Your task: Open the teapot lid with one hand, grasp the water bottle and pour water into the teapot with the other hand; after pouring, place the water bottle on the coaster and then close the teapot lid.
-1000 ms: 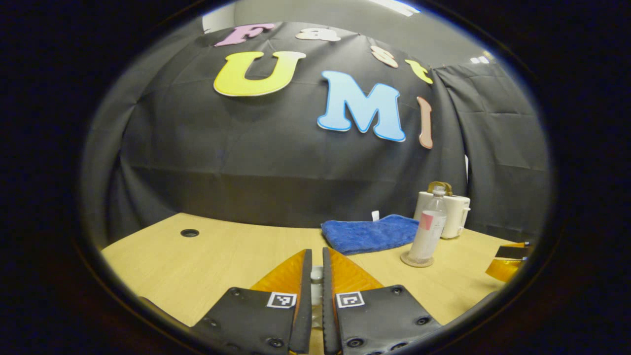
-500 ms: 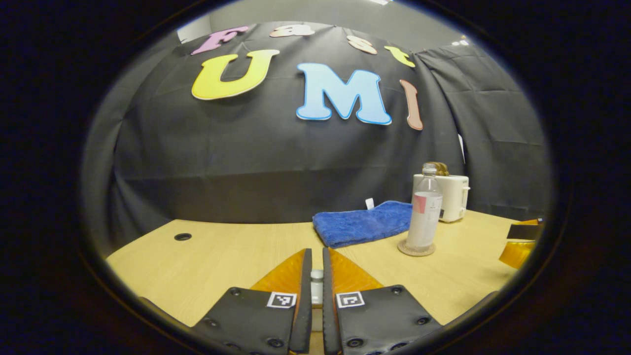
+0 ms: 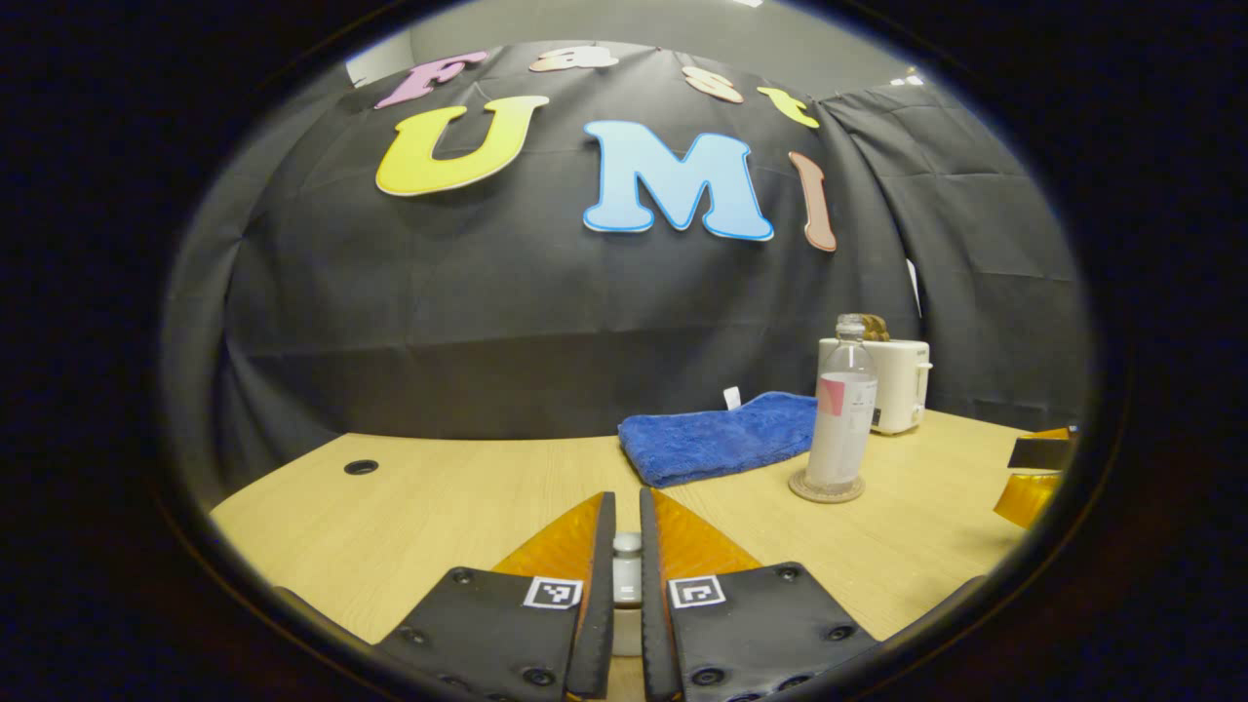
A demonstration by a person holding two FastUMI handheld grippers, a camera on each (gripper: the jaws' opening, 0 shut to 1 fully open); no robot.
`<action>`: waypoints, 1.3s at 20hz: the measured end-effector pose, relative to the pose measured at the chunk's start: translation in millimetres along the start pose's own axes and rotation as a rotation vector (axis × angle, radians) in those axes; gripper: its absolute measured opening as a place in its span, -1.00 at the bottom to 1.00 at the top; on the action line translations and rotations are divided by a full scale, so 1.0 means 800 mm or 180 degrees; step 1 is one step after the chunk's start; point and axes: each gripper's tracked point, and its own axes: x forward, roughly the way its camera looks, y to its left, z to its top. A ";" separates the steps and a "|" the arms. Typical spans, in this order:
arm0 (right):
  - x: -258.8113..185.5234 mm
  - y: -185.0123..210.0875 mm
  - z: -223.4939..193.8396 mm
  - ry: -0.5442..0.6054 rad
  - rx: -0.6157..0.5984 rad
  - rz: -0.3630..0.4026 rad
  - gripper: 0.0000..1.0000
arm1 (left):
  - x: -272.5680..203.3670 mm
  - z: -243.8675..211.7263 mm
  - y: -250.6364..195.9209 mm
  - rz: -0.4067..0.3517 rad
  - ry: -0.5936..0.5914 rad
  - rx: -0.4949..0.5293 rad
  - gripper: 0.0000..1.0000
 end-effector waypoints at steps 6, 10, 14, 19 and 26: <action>0.000 0.005 -0.003 0.0008 -0.0102 0.0009 0.81 | -0.015 0.000 0.000 0.0053 -0.0034 0.0003 -0.54; -0.003 0.008 -0.002 -0.0021 -0.0099 0.0025 0.80 | -0.043 0.004 -0.003 0.0127 -0.0106 0.0000 -0.29; -0.010 0.014 -0.006 -0.0010 -0.0064 0.0063 0.81 | -0.075 0.005 -0.016 0.0177 -0.0179 0.0017 -0.29; -0.029 0.015 0.000 -0.0124 0.0005 0.0050 0.80 | -0.119 0.006 -0.032 0.0245 -0.0258 0.0010 -0.22; -0.050 0.029 0.001 -0.0220 -0.0046 0.0092 0.80 | -0.177 0.016 -0.040 0.0363 -0.0314 0.0006 -0.22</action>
